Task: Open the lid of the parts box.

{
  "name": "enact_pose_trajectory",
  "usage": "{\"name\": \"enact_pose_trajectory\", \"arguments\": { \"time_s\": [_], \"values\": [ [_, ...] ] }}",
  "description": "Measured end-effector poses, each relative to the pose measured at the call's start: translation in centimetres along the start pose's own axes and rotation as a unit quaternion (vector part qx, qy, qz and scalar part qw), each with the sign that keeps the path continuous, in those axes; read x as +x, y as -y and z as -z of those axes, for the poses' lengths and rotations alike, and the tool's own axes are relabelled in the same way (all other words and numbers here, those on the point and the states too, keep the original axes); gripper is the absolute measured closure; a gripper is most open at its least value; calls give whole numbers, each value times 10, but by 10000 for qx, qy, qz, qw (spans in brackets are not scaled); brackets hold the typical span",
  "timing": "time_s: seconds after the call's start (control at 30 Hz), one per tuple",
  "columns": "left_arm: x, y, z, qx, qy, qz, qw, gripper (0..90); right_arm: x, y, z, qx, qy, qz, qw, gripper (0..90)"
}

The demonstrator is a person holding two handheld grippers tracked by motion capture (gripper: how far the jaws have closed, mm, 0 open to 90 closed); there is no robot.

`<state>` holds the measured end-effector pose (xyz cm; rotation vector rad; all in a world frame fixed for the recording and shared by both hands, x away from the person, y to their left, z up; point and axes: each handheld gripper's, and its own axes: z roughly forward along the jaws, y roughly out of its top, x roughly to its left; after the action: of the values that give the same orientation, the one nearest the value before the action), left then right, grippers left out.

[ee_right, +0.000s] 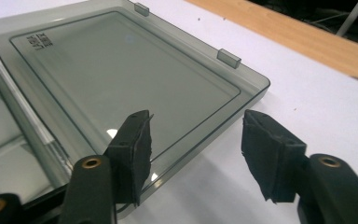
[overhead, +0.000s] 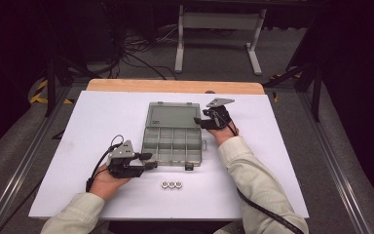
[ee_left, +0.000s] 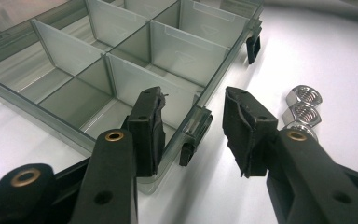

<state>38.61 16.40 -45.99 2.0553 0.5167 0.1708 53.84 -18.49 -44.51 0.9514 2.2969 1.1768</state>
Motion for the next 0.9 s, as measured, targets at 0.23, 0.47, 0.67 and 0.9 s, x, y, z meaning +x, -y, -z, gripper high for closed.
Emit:
{"name": "enact_pose_trajectory", "arguments": {
  "time_s": [0.23,0.47,0.67,0.9],
  "values": [
    [-2,-5,5,-137,-7,-65,9999,538,6,-7,22,-235,83,117,9996,329],
    [0,-6,21,-262,-204,-44,9994,512,19,-15,52,-399,-80,344,9986,288],
    [7,0,36,-305,-348,196,9987,494,35,-20,72,-473,-343,530,9969,269],
    [3,2,47,-387,-540,146,9977,384,58,-20,96,-537,-623,796,9934,249]
  ]
}}
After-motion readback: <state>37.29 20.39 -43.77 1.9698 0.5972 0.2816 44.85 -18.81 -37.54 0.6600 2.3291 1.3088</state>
